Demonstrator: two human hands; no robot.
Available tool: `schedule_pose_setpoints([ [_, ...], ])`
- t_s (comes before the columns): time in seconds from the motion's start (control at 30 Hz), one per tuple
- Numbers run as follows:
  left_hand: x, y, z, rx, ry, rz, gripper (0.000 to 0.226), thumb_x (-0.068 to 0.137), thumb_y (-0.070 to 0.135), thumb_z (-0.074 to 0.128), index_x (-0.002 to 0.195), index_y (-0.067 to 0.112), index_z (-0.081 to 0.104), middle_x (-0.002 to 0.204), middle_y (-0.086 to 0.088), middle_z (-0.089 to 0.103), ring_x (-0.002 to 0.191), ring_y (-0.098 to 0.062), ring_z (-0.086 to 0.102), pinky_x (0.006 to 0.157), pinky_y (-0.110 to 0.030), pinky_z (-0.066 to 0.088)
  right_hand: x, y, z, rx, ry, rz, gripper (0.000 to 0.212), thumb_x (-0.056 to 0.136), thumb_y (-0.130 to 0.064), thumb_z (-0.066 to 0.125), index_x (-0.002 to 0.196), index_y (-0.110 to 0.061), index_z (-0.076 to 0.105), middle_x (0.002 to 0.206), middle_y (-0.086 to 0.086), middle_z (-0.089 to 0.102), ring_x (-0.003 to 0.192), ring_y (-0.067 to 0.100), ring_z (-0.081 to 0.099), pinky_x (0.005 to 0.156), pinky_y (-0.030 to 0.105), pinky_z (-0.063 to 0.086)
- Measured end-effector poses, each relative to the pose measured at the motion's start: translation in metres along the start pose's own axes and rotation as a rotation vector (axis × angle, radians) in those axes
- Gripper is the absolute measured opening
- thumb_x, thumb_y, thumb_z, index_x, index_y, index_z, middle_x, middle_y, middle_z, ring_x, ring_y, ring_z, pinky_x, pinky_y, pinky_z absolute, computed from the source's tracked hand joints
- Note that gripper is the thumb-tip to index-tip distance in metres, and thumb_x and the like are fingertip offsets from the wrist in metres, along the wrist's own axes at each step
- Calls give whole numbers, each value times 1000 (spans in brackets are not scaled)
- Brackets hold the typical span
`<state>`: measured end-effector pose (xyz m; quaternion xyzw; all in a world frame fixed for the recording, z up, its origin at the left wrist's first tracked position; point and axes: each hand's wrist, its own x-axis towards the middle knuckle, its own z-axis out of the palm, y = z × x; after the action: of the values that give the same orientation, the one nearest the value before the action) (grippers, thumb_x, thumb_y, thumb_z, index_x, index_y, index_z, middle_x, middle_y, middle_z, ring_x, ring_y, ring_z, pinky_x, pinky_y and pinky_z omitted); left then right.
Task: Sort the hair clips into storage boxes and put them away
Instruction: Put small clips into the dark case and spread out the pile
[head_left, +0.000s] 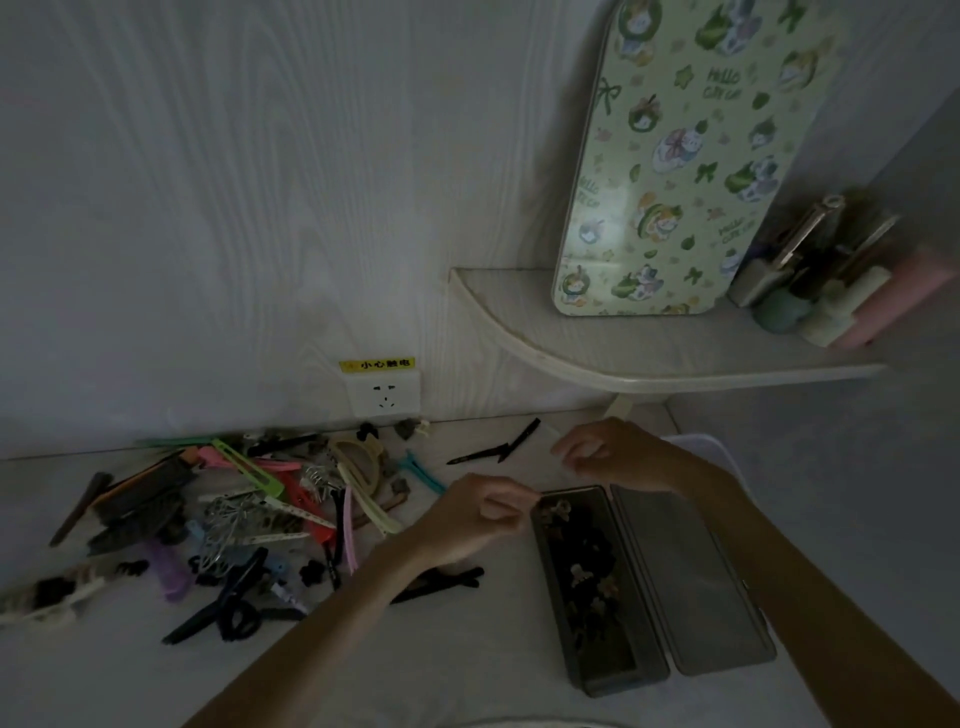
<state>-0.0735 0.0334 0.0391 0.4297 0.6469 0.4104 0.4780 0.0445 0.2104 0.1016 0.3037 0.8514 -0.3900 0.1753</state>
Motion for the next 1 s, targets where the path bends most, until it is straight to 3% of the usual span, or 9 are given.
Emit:
schedule_pose_setpoints([
  [0.17, -28, -36, -51, 33, 246, -132, 30, 87, -2, 57, 101, 23, 65, 96, 11, 65, 88, 2, 63, 75, -5, 47, 61, -30, 43, -10, 95, -96, 30, 95, -14, 47, 123, -15, 57, 125, 6, 59, 109, 18, 57, 88, 19, 42],
  [0.27, -45, -62, -73, 303, 409, -271, 22, 88, 10, 59, 107, 20, 67, 103, 7, 67, 92, -4, 62, 71, -5, 44, 94, -48, 77, -181, 113, -237, 47, 97, -8, 37, 143, -21, 32, 144, 6, 40, 123, 22, 45, 103, 28, 37],
  [0.37, -54, -71, -80, 593, 373, -375, 26, 91, 24, 55, 115, 26, 63, 114, 7, 65, 98, -7, 61, 77, -19, 47, 121, -63, 103, -365, 87, -360, 64, 91, 4, 38, 146, -24, 22, 146, 7, 35, 123, 27, 42, 97, 38, 43],
  [0.47, -54, -62, -81, 748, 380, -407, 28, 92, 27, 53, 119, 27, 60, 118, 6, 62, 105, -12, 60, 83, -24, 46, 136, -62, 116, -358, 201, -381, 47, 91, -6, 43, 137, -18, 39, 133, 10, 49, 116, 27, 50, 87, 38, 48],
  [0.57, -49, -61, -79, 805, 429, -382, 27, 90, 30, 57, 116, 27, 62, 118, 6, 62, 107, -13, 59, 83, -24, 46, 137, -59, 121, -320, 264, -319, 23, 90, -24, 53, 107, -9, 56, 108, 10, 62, 98, 26, 59, 77, 35, 49],
  [0.7, -46, -64, -76, 813, 457, -323, 24, 91, 28, 55, 112, 33, 64, 115, 8, 66, 105, -13, 61, 83, -26, 47, 130, -52, 120, -337, 244, -263, 22, 85, -30, 60, 91, -10, 53, 97, 9, 55, 86, 22, 53, 67, 30, 42],
  [0.77, -43, -64, -77, 852, 489, -299, 25, 91, 30, 53, 114, 32, 63, 113, 8, 67, 105, -14, 62, 81, -26, 45, 125, -46, 119, -326, 263, -279, 14, 84, -21, 58, 86, -18, 45, 89, 3, 49, 80, 16, 48, 60, 26, 36],
  [0.87, -34, -57, -77, 921, 535, -193, 20, 87, 39, 57, 100, 26, 65, 97, 7, 70, 89, -15, 65, 66, -24, 39, 119, -38, 115, -203, 329, -307, 23, 81, -8, 57, 84, -20, 38, 80, -4, 49, 73, 12, 48, 49, 20, 27],
  [1.0, -16, -53, -70, 1026, 475, -215, 22, 88, 33, 52, 103, 17, 57, 99, -3, 62, 93, -23, 60, 65, -30, 40, 100, -42, 95, 132, 337, -255, 26, 78, -19, 72, 86, -20, 47, 79, -6, 57, 66, 9, 55, 59, 26, 48],
])
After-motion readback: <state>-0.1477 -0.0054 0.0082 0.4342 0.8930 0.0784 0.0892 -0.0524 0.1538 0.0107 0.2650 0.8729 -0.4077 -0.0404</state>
